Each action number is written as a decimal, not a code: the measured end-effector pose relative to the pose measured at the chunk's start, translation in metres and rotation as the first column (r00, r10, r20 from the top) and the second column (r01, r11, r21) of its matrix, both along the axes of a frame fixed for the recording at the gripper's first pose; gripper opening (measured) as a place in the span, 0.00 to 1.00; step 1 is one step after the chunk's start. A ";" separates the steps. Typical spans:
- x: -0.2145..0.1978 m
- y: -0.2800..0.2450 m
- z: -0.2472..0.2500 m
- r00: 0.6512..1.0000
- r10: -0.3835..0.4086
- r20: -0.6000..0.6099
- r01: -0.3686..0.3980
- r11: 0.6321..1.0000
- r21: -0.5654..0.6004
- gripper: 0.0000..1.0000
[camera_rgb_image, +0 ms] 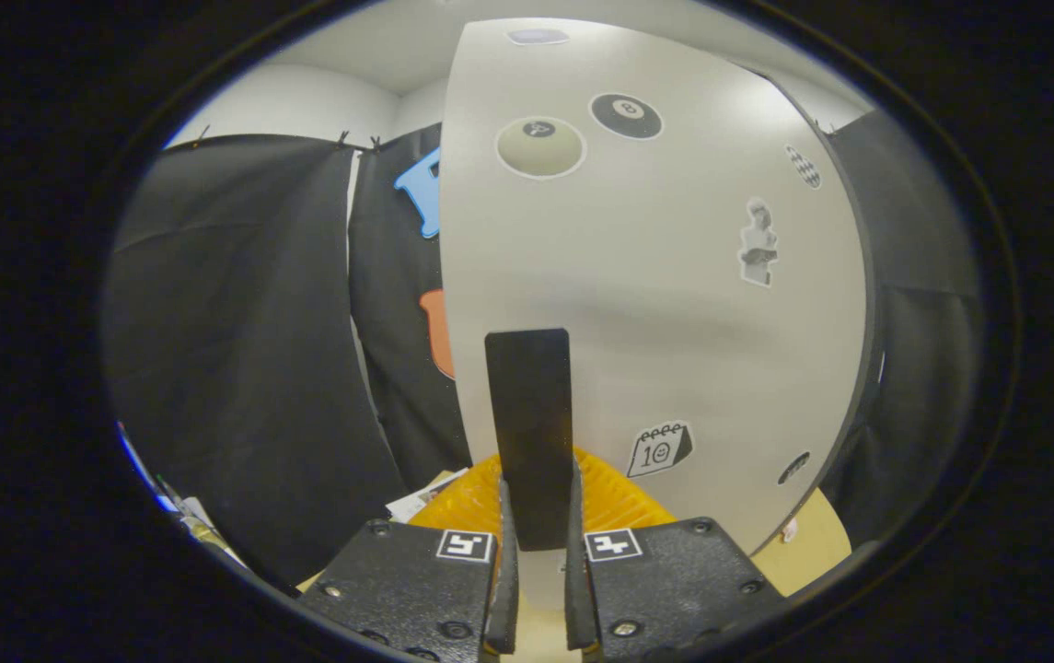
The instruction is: Open the shoe cabinet door, grab the shoes and put them into the shoe cabinet, then close the shoe cabinet door.
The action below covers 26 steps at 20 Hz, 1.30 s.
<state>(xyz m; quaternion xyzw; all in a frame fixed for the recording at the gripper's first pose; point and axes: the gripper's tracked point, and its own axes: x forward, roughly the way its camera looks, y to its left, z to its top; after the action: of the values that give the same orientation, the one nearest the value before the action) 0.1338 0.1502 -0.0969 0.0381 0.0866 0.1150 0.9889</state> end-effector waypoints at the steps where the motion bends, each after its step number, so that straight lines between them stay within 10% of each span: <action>1: -0.009 -0.005 0.000 1.000 0.005 -0.001 -0.005 1.000 0.003 0.23; 26: -0.181 -0.184 -0.001 0.995 -0.093 -0.021 0.093 0.996 -0.010 0.13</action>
<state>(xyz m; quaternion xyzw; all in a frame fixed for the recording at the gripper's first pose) -0.0476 -0.0342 -0.0977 0.0387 0.0957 0.0681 0.9923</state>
